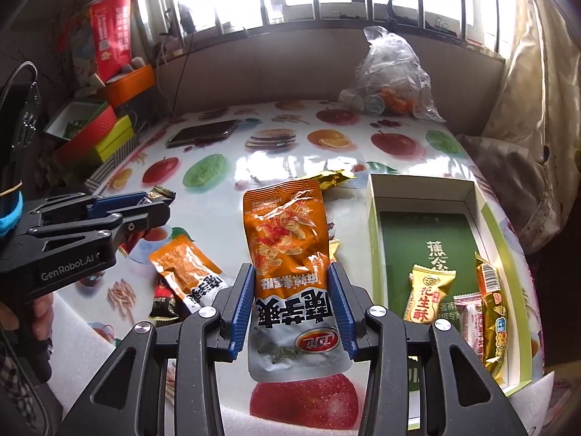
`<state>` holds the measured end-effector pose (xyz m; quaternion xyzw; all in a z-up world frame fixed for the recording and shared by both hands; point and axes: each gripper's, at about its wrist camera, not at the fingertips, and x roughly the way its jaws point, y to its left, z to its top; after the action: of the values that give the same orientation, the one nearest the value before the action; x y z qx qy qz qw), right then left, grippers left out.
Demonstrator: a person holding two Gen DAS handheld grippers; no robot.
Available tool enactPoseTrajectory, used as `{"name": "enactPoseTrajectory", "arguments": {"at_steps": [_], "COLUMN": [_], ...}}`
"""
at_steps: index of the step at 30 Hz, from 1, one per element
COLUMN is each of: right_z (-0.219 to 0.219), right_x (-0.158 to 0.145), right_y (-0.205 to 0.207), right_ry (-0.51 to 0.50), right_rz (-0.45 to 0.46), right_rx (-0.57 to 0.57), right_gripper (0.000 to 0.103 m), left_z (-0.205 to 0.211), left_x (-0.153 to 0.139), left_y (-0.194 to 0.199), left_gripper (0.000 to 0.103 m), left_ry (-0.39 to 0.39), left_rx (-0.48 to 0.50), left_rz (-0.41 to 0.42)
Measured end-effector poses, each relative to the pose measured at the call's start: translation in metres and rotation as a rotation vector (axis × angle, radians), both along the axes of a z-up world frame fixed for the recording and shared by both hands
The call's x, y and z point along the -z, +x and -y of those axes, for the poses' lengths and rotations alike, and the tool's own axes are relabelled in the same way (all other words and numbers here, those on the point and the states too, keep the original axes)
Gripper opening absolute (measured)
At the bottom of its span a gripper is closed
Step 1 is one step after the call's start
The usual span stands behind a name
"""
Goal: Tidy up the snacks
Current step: 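Carry the orange packet with the right tool into the box while the left tool carries the red candy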
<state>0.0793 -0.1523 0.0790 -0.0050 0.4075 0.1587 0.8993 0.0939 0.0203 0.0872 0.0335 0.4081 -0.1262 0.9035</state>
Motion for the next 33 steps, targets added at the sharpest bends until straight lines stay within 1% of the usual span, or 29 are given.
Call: {"name": "enactPoseTrajectory", "arguments": {"at_steps": [9,19,25,33], "right_z": [0.029,0.064,0.083,0.108], "right_x": [-0.009,-0.008,-0.007,-0.001], "right_y": [-0.009,-0.018,-0.021,-0.020], "right_ry": [-0.005,-0.003,-0.001,-0.001], "right_rz": [0.013,0.003,-0.002,-0.015], "right_rx": [0.068,0.150,0.190,0.242], "right_gripper": [0.040,0.040,0.040,0.040], "left_z": [0.028,0.071,0.095,0.121], "left_x": [-0.006,-0.009,-0.007,-0.001], "left_y": [-0.004,-0.003,-0.001,0.009], "left_gripper": [0.032,0.032,0.032,0.032], "left_ry": [-0.014,-0.033,-0.032,-0.034], "left_rx": [0.051,0.122,0.160,0.187], "left_rz": [0.004,0.002,-0.005,-0.028]}}
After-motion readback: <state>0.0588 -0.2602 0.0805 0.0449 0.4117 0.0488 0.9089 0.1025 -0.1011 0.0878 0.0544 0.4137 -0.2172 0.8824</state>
